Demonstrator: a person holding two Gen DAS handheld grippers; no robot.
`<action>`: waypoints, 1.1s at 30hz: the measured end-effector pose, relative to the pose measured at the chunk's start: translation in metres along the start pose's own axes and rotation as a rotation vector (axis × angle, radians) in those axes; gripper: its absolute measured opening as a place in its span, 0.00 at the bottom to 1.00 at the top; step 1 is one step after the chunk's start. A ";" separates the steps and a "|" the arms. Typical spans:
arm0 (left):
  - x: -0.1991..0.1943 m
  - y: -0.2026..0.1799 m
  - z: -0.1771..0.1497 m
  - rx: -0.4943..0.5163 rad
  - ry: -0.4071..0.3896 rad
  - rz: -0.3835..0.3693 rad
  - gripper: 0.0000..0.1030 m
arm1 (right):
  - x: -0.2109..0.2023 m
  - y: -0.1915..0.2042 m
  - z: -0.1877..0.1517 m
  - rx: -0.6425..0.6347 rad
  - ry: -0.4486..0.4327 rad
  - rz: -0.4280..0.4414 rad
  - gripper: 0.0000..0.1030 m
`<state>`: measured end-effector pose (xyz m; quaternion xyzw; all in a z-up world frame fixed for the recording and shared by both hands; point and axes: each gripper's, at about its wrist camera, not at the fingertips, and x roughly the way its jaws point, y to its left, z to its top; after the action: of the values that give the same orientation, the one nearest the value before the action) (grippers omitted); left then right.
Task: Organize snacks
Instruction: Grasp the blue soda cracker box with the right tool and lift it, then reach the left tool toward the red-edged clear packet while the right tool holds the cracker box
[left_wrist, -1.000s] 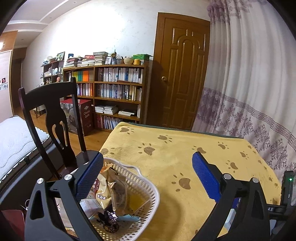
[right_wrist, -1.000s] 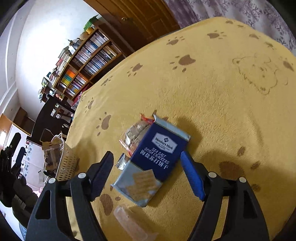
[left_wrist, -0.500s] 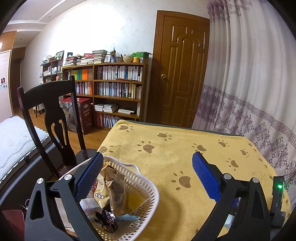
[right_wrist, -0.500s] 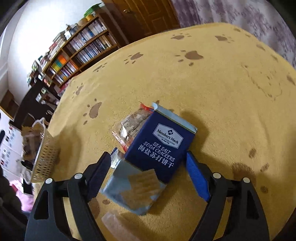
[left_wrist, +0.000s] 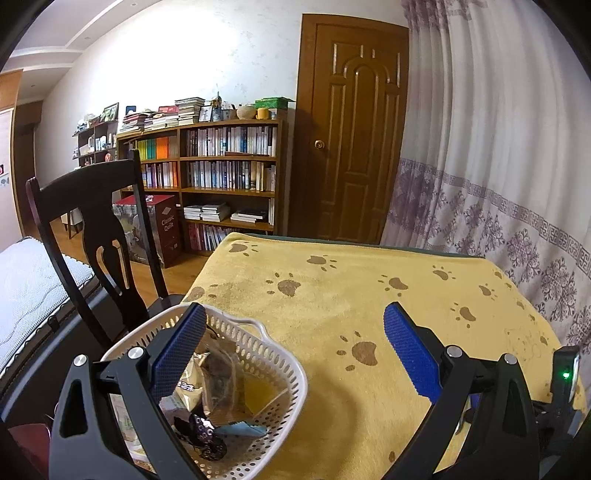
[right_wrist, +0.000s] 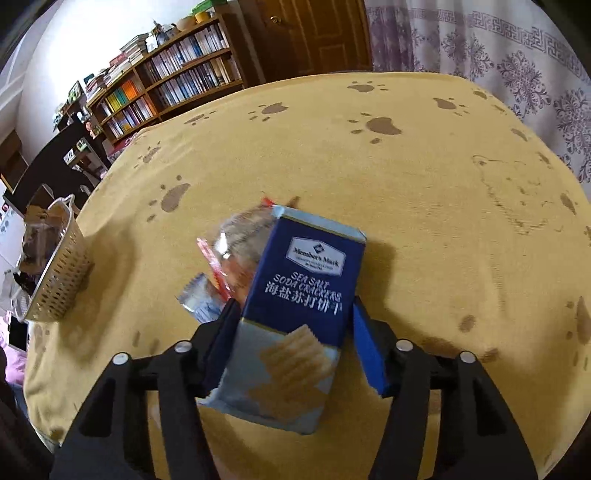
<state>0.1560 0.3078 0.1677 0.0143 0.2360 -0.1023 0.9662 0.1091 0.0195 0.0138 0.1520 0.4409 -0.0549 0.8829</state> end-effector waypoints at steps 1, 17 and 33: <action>0.001 -0.002 -0.001 0.007 0.003 -0.002 0.95 | -0.003 -0.003 -0.002 -0.011 -0.005 -0.014 0.55; 0.033 -0.040 -0.028 0.091 0.119 -0.084 0.95 | -0.021 -0.049 -0.017 -0.012 -0.063 -0.141 0.50; 0.062 -0.123 -0.077 0.337 0.256 -0.285 0.95 | -0.016 -0.050 -0.016 -0.042 -0.106 -0.122 0.53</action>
<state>0.1501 0.1809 0.0736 0.1544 0.3356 -0.2727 0.8883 0.0757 -0.0236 0.0064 0.1032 0.4031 -0.1071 0.9030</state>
